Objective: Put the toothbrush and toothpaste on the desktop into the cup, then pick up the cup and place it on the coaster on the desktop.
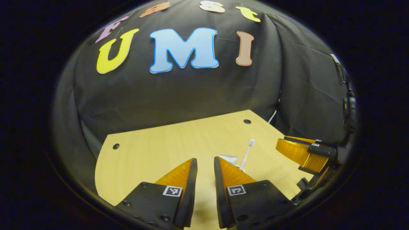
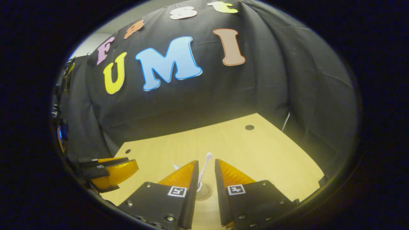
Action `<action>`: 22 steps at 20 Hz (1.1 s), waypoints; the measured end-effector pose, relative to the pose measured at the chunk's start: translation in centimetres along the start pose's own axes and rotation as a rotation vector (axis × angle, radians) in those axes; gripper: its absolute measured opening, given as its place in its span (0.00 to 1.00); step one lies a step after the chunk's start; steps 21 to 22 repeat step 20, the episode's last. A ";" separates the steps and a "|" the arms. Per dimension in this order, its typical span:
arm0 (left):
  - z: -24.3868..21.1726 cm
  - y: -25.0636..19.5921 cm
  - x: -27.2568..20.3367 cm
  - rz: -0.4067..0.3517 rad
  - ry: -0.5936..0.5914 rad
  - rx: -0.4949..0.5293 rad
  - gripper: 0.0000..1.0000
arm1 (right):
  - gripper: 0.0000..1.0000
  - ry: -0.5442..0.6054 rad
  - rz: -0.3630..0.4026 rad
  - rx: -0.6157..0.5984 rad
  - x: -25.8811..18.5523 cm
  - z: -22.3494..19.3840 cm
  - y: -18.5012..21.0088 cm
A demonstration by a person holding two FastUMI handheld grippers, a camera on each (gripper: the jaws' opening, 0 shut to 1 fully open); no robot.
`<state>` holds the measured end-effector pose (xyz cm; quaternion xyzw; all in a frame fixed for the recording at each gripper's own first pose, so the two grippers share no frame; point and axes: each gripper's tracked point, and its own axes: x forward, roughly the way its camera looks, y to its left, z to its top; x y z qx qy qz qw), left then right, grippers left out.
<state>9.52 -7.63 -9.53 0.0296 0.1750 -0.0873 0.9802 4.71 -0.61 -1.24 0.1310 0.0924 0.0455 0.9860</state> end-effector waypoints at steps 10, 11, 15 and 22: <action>8.7 10.5 -15.2 0.135 -0.410 -0.031 0.37 | 0.31 -0.245 0.136 -0.079 -3.3 11.2 8.6; 9.2 11.4 -16.7 0.147 -0.452 -0.023 0.37 | 0.27 -0.264 0.144 -0.074 -3.7 11.8 9.1; 10.6 11.3 -17.9 0.153 -0.506 -0.005 0.36 | 0.31 -0.304 0.155 -0.075 -4.8 12.9 10.7; 11.1 11.5 -17.8 0.139 -0.500 -0.023 0.36 | 0.31 -0.313 0.129 -0.125 -5.1 12.2 11.8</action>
